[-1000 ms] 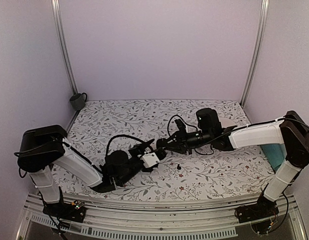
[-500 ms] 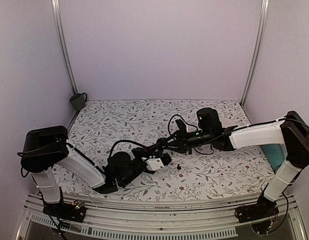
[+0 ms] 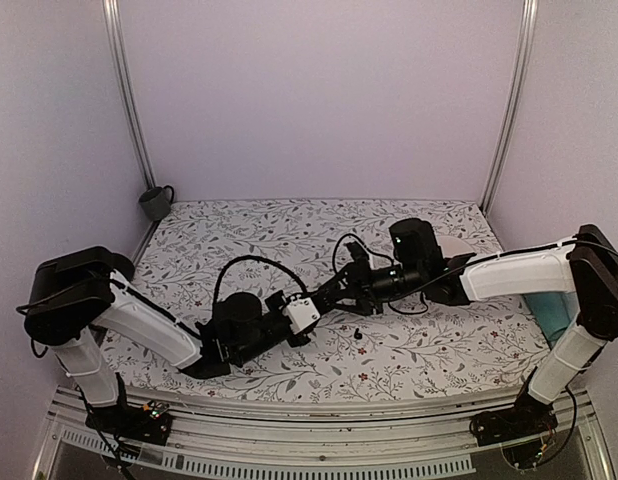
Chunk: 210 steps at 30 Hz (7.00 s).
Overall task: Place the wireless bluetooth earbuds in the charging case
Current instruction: Pass from the right arm to the left, then open the charging case, then pass from the left arm to the right, then pass from the right arm to the left
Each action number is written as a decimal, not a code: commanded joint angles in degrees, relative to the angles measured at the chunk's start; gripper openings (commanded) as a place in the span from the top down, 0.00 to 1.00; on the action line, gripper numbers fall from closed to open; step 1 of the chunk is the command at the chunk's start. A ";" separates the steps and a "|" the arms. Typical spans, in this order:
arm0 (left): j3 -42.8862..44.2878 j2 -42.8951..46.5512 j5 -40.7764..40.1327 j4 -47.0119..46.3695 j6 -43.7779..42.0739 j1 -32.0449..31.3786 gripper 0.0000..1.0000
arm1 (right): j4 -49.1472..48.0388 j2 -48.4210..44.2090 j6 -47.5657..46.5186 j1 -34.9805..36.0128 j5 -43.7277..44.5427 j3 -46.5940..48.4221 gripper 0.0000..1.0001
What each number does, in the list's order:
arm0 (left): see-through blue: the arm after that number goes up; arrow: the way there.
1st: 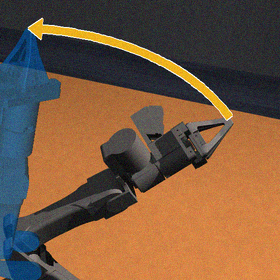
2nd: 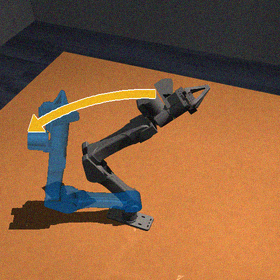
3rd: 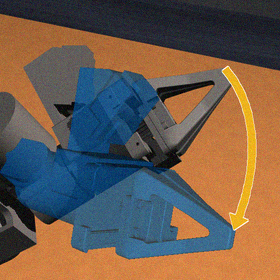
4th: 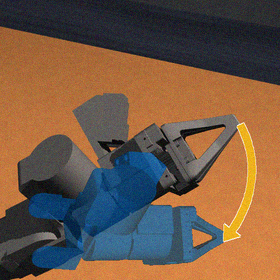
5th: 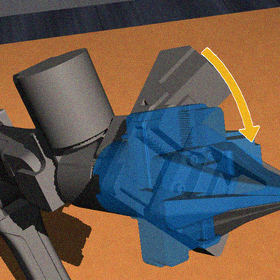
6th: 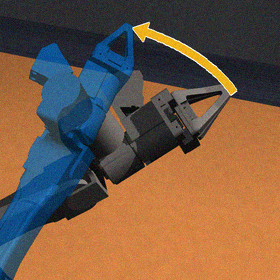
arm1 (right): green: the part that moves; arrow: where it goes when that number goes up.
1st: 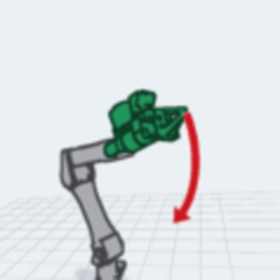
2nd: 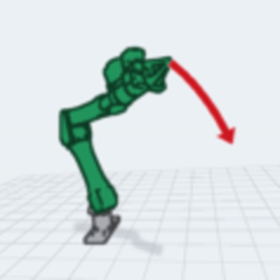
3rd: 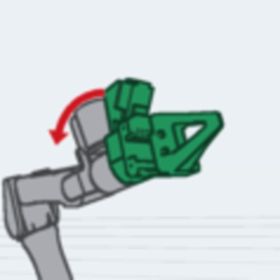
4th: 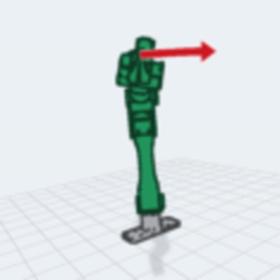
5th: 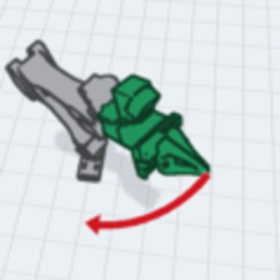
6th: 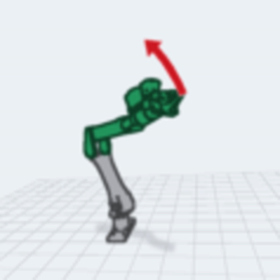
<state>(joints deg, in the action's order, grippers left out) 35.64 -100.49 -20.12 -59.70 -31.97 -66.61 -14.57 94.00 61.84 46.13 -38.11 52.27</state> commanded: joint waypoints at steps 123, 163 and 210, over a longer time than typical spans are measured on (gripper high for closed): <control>-2.46 10.93 49.62 5.25 42.05 14.54 1.00 | -29.34 -3.47 -13.73 0.70 -5.24 -11.86 0.92; 0.14 16.34 50.48 22.33 45.19 16.62 0.58 | -11.01 -5.57 -31.91 1.36 0.22 -4.77 0.96; 4.85 11.40 44.44 30.25 46.99 17.65 1.00 | -4.41 -3.90 -35.49 3.13 11.16 -3.86 0.45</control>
<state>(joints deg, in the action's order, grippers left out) 40.47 -88.62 27.70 -29.23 16.16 -49.19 -20.67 90.85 26.13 49.08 -31.64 48.60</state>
